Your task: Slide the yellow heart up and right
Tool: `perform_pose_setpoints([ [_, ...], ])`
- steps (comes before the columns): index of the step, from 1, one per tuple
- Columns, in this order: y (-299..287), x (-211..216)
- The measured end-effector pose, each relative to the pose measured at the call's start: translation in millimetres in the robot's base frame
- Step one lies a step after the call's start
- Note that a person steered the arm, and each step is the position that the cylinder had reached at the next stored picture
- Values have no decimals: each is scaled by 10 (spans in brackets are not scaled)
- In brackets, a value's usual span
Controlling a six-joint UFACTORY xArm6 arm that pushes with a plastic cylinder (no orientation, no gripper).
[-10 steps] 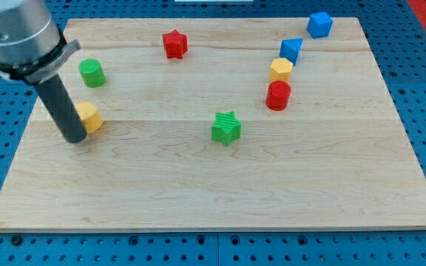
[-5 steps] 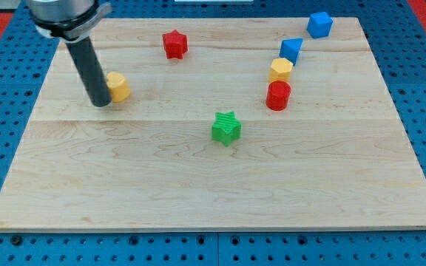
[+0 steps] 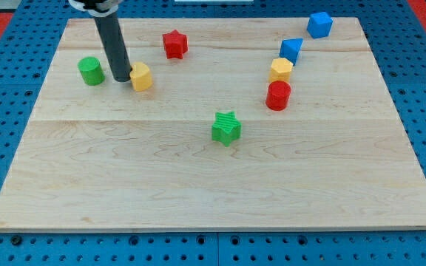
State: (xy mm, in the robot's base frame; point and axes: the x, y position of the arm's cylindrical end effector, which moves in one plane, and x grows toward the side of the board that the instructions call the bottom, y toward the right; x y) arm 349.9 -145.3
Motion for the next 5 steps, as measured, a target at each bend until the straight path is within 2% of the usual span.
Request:
perform_pose_setpoints([
  [3,733,-62],
  [5,743,-76],
])
